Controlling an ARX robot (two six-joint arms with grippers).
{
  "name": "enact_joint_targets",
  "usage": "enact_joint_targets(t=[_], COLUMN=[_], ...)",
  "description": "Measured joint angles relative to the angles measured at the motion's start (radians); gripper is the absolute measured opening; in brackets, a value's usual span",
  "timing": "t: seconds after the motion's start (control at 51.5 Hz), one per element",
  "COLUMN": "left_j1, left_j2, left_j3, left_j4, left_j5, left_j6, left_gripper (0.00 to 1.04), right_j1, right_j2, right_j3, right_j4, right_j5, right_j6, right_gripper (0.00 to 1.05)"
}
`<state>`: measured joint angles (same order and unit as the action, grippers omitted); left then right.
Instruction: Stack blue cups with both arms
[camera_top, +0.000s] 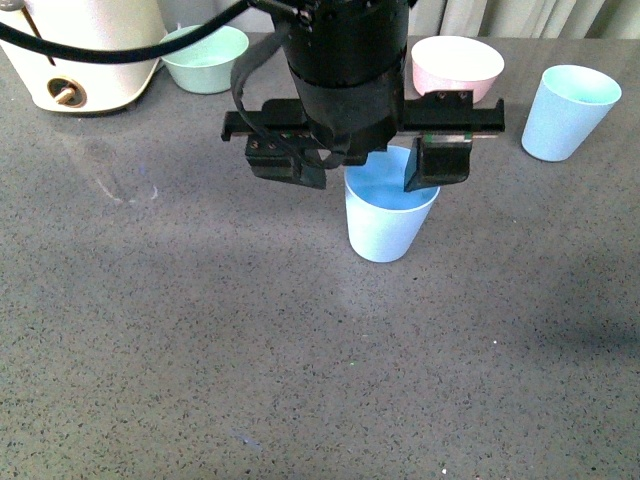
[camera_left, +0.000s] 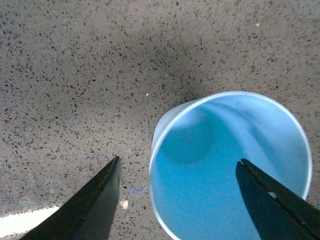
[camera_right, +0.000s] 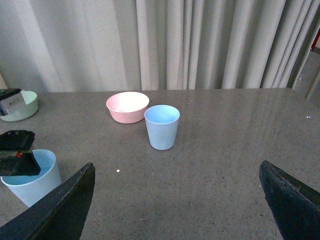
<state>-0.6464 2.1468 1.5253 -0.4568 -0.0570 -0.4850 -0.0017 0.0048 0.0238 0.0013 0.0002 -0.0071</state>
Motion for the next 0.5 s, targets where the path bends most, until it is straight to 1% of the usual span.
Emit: enact_joint_targets(t=[0.116,0.136,0.213,0.349,0.427,0.505], left_j1=[0.001,0.002,0.005,0.021,0.036,0.057], left_j2=[-0.086,-0.105,-0.159,-0.257,-0.307,-0.364], left_j3=[-0.047,-0.057,-0.084,-0.141,-0.179,-0.225], left_j4=[0.019,0.021,0.035,0.077,0.122,0.182], left_j5=[-0.003,-0.009,-0.023,-0.050,-0.076,-0.079], left_j6=[0.005,0.010,0.020,0.047,0.064,0.082], left_gripper=[0.96,0.98,0.95,0.96,0.96,0.96], right_j1=[0.000,0.000,0.000,0.000,0.000,0.000], right_j2=[0.000,0.000,0.000,0.000,0.000,0.000], right_j3=[0.000,0.000,0.000,0.000,0.000,0.000], right_j4=[0.000,0.000,0.000,0.000,0.000,0.000], right_j5=[0.000,0.000,0.000,0.000,0.000,0.000], right_j6=[0.000,0.000,0.000,0.000,0.000,0.000], right_gripper=[0.96,0.96,0.96,0.96,0.96,0.96])
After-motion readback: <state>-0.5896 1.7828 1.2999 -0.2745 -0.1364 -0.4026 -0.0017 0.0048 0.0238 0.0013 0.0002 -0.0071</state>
